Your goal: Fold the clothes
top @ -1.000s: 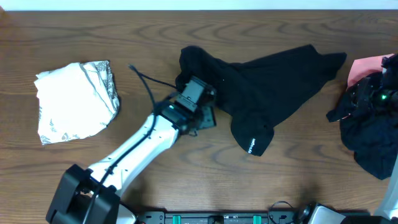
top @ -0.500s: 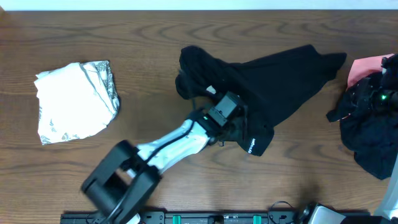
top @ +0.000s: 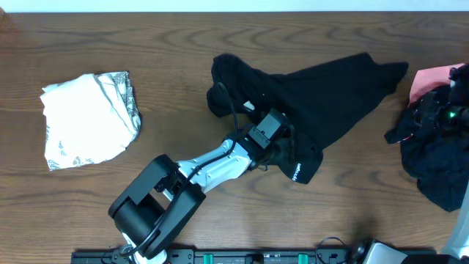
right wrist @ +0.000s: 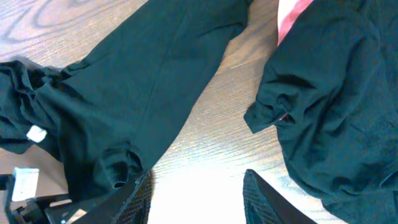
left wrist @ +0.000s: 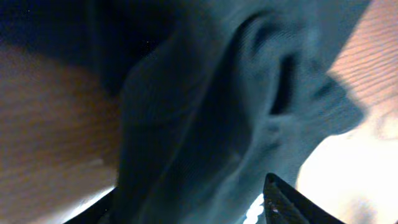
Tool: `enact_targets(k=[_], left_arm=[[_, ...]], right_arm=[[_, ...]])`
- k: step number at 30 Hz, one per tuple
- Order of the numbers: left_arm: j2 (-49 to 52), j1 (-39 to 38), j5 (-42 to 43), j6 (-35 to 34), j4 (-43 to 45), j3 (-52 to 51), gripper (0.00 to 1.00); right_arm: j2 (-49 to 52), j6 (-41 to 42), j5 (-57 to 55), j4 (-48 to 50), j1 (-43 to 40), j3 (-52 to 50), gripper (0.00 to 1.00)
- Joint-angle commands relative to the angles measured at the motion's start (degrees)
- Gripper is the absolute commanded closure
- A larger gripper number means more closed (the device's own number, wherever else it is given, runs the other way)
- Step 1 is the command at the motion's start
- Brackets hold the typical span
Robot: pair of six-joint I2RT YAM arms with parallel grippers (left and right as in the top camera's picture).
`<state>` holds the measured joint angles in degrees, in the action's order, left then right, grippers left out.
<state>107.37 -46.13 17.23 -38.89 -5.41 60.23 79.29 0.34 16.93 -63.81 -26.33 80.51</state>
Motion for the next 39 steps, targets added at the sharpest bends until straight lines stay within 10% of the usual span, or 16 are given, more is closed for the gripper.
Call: enact_targets(k=[1,3,24,39], left_arm=[[0.5,0.1,0.2,0.5,1.1,-0.7,0.53],[0.5,0.1,0.4,0.5,1.0,-0.7,0.94],[-29.0,25.0,-7.0,7.9,-32.2,-0.7,0.94],[-29.5,29.2,-7.7,12.3,-39.6,-0.8,0.94]], right_arm=[[-0.2,-0.8,0.0,-0.1,0.5,-0.1,0.54],[-0.2,-0.9,0.0,-0.1,0.5,-0.1,0.54],[-0.2,-0.9,-0.7,-2.2,0.5,-0.1,0.58],[8.4,-0.9,-1.7,-5.8,3.2,-2.9,0.56]])
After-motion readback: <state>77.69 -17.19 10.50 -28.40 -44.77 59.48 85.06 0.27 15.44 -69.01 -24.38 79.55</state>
